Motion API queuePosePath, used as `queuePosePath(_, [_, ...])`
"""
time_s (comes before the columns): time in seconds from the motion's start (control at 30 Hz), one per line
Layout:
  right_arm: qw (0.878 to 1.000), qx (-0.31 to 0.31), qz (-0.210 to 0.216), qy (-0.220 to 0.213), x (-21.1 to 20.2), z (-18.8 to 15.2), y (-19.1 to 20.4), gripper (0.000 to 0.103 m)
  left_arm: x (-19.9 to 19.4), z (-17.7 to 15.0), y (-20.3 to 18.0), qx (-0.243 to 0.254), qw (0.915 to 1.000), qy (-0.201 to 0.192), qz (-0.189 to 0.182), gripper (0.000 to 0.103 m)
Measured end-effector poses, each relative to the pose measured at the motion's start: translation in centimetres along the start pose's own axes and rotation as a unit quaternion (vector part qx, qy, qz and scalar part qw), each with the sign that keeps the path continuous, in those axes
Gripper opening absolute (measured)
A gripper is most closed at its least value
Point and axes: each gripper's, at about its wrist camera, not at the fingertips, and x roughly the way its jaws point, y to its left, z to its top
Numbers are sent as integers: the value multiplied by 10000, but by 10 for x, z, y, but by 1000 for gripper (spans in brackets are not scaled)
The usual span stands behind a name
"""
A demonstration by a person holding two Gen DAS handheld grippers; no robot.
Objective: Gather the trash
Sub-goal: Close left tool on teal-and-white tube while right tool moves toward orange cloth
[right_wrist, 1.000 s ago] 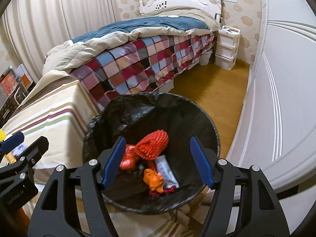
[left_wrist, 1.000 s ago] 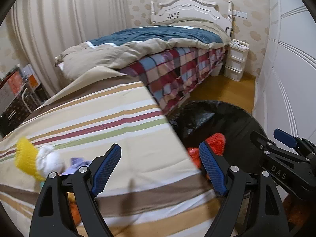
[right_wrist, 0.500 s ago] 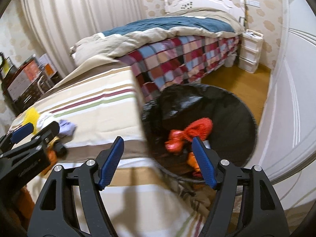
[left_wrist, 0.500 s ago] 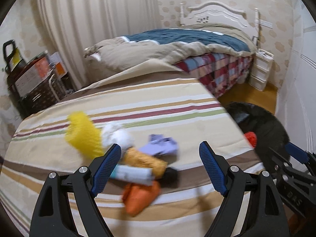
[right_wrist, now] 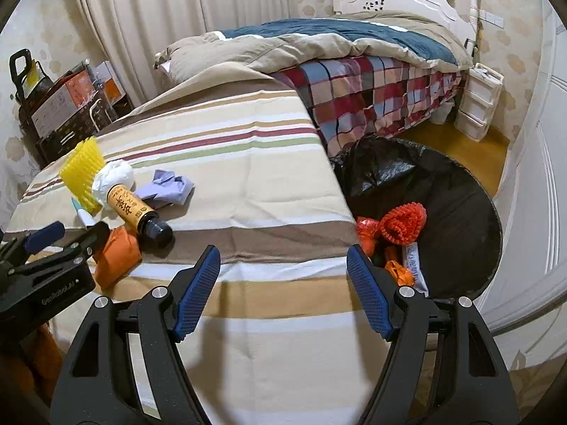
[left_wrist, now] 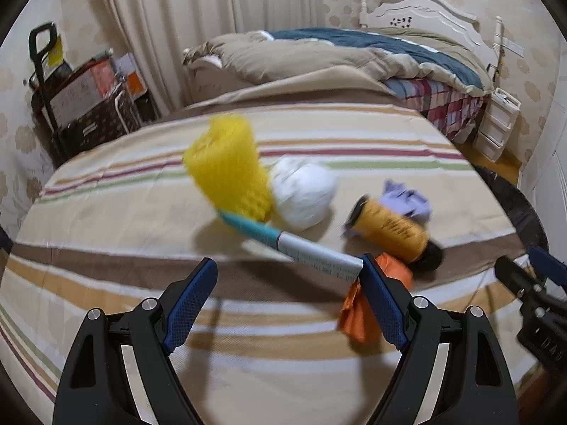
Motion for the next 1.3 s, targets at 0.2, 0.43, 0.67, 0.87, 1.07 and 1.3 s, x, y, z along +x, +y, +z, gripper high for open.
queuePosePath(0.2, [9999, -72, -4, 76, 2, -2, 7, 73, -1, -9, 25, -199, 9996, 184, -55, 81])
queuePosePath(0.43, [9998, -164, -3, 118, 4, -4, 14, 73, -7, -20, 46, -348, 9990, 263, -110, 81])
queuePosePath(0.67, [9996, -246, -4, 143, 4, -6, 20, 73, -13, -18, 55, -497, 9980, 180, -343, 81])
queuePosePath(0.87, [9995, -273, -1, 183, 5, -6, 22, 73, -8, -9, 60, -611, 9977, 147, -263, 81])
queuePosePath(1.07, [9994, -295, -9, 195, 6, -6, 24, 73, 0, -17, 73, -664, 9969, 391, -183, 81])
queuePosePath(1.3, [9991, -363, 20, 197, 4, -8, 30, 73, -12, -33, 91, -645, 9965, 473, -223, 81])
